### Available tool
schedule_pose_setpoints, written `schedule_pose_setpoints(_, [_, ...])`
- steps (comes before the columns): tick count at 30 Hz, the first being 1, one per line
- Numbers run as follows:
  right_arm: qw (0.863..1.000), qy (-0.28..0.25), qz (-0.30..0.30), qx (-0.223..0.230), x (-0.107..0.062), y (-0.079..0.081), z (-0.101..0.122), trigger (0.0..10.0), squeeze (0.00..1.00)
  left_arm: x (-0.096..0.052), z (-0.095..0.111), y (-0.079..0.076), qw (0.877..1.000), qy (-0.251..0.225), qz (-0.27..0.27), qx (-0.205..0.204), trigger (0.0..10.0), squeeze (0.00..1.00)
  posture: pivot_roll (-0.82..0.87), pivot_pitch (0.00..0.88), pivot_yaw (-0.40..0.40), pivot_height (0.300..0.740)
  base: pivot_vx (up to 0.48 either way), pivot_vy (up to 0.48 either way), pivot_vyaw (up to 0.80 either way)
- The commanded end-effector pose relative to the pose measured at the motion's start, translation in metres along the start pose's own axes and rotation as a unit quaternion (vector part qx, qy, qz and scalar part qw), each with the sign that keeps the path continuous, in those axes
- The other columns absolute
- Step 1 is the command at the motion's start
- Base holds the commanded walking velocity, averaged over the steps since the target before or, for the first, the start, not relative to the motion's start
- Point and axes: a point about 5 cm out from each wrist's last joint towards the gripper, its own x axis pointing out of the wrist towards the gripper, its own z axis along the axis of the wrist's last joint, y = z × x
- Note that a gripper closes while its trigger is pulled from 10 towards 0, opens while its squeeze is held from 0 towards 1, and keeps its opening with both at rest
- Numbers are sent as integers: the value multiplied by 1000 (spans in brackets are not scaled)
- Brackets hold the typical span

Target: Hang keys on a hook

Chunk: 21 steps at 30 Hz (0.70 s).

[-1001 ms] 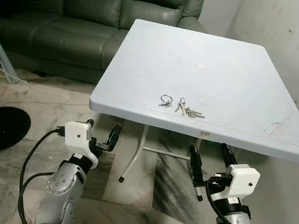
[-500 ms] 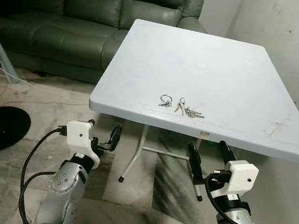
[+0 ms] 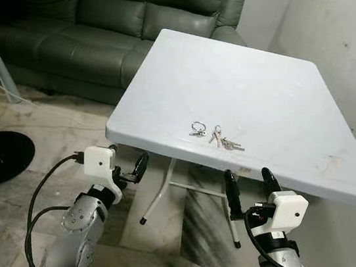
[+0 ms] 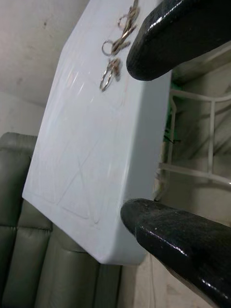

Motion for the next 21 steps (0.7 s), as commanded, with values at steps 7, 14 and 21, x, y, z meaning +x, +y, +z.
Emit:
schedule_pose_setpoints(7, [1000,-10,6,-4,2,1,6,10000,0,1,3,-5,1000,-3,-3,1,10000,0,-12,0,-57,740,422,0,0])
schedule_pose_setpoints(14, [1000,-9,9,-6,3,1,6,10000,0,1,3,-6,1000,-4,-4,0,10000,0,-11,0,-58,740,418,0,0])
schedule_pose_setpoints(21, [1000,-7,12,-8,4,2,5,10000,0,2,4,-9,1000,-8,-9,2,10000,0,-10,0,-60,740,346,0,0])
